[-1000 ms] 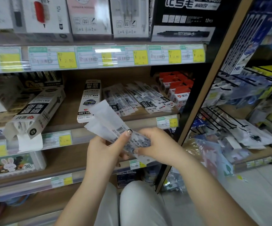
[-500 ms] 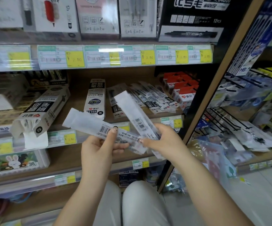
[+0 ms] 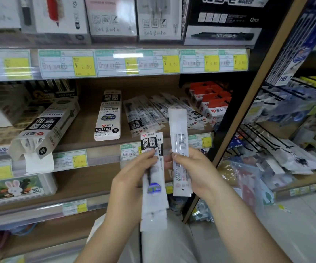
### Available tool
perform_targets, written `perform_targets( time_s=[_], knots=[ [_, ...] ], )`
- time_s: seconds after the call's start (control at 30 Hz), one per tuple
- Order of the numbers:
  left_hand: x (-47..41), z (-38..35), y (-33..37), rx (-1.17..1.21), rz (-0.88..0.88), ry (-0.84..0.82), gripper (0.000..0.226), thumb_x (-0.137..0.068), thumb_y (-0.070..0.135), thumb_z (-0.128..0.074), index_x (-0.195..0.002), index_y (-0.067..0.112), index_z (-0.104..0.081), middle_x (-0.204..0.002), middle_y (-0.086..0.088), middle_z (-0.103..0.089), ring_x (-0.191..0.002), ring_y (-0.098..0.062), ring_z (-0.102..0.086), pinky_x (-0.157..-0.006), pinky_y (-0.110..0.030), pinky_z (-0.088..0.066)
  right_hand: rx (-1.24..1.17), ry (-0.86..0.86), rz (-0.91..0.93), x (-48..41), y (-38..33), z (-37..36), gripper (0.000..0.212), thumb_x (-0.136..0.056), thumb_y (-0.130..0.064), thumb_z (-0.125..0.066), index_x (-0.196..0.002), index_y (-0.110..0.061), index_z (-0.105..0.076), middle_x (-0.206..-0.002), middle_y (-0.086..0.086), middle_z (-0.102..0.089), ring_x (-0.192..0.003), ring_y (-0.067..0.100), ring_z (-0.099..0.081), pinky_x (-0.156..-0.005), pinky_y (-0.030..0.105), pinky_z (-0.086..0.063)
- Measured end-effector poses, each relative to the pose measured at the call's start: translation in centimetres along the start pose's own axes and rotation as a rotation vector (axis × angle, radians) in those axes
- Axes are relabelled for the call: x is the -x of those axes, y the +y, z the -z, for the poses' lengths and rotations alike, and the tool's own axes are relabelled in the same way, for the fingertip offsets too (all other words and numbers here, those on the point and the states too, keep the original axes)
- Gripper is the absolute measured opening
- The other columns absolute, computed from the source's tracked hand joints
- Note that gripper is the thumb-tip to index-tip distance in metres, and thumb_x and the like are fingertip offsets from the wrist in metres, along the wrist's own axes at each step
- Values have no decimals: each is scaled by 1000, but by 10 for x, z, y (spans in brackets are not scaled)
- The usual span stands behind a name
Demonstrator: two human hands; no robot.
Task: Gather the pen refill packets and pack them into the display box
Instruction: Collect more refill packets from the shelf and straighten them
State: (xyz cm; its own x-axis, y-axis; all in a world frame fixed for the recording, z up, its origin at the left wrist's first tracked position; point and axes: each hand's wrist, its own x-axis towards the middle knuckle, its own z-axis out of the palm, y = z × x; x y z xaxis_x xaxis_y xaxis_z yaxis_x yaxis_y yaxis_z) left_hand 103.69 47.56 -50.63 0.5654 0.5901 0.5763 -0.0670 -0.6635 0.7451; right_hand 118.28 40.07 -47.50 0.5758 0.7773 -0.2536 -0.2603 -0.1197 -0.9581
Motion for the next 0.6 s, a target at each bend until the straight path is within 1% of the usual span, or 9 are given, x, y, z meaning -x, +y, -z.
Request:
perform_targets(
  time_s=[0.07, 0.1, 0.17, 0.2, 0.3, 0.37, 0.4, 0.5, 0.6],
  knots=[
    [4, -5, 1, 21, -14, -39, 42, -70, 10, -70, -110, 23, -64, -134, 17, -53, -124, -5, -51, -100, -22, -43, -118, -16, -54, 3, 1, -4, 16, -93, -6, -52, -105, -5, -62, -84, 12, -67, -69, 22, -62, -65, 35, -51],
    [6, -7, -2, -21, -31, -70, 47, -71, 9, -70, -113, 27, -60, -138, 24, -46, -125, -6, -50, -101, -28, -44, -160, -15, -73, 4, 2, -6, 13, -92, -10, -54, -101, -8, -63, -80, 10, -68, -68, 21, -62, -64, 33, -51],
    [9, -9, -4, -179, -121, -135, 69, -66, -8, -69, -122, 28, -53, -143, 21, -42, -128, -10, -48, -100, -35, -45, -207, -5, -92, 4, 4, -6, 7, -89, -21, -61, -91, -16, -65, -72, -1, -71, -65, 13, -65, -60, 27, -53],
    [10, -9, -4, -217, -160, -155, 69, -68, -12, -61, -125, 26, -51, -144, 14, -43, -129, -12, -47, -100, -36, -44, -213, 4, -99, 4, 5, -7, 8, -86, -25, -63, -89, -18, -64, -70, -4, -70, -65, 10, -65, -60, 24, -52],
    [9, -9, 3, -267, -188, -239, 55, -76, 1, -34, -127, 16, -49, -142, -3, -44, -127, -17, -47, -101, -29, -40, -247, -5, -66, 2, 9, -7, 2, -82, -19, -67, -85, -19, -66, -74, 0, -71, -75, 19, -63, -69, 30, -49],
    [9, -8, 1, -274, -170, -282, 53, -78, 4, -31, -124, 14, -53, -140, -6, -47, -124, -18, -49, -101, -25, -40, -206, -1, -39, 1, 10, -7, 8, -82, -11, -66, -86, -18, -67, -79, 6, -70, -79, 24, -61, -71, 34, -49],
    [9, -8, 0, -262, -165, -293, 52, -77, 4, -31, -121, 14, -56, -138, -6, -50, -122, -17, -51, -101, -22, -39, -200, 8, -35, 1, 9, -7, 12, -82, -6, -65, -87, -17, -67, -78, 7, -70, -76, 24, -63, -70, 34, -51],
    [8, -7, -2, -134, -95, -300, 54, -71, 7, -30, -111, 21, -63, -132, 7, -55, -122, -6, -50, -102, -11, -34, -232, 36, -39, -1, 10, -8, 20, -82, 2, -61, -84, -17, -68, -75, 7, -71, -69, 22, -66, -66, 35, -53],
    [6, -9, 6, 49, 51, -204, 47, -69, 13, -35, -98, 24, -70, -118, 20, -61, -115, 3, -54, -91, -11, -43, -268, 51, -12, -1, 13, -12, 24, -82, 3, -62, -78, -20, -69, -73, 5, -72, -68, 22, -66, -67, 35, -53]
  ],
)
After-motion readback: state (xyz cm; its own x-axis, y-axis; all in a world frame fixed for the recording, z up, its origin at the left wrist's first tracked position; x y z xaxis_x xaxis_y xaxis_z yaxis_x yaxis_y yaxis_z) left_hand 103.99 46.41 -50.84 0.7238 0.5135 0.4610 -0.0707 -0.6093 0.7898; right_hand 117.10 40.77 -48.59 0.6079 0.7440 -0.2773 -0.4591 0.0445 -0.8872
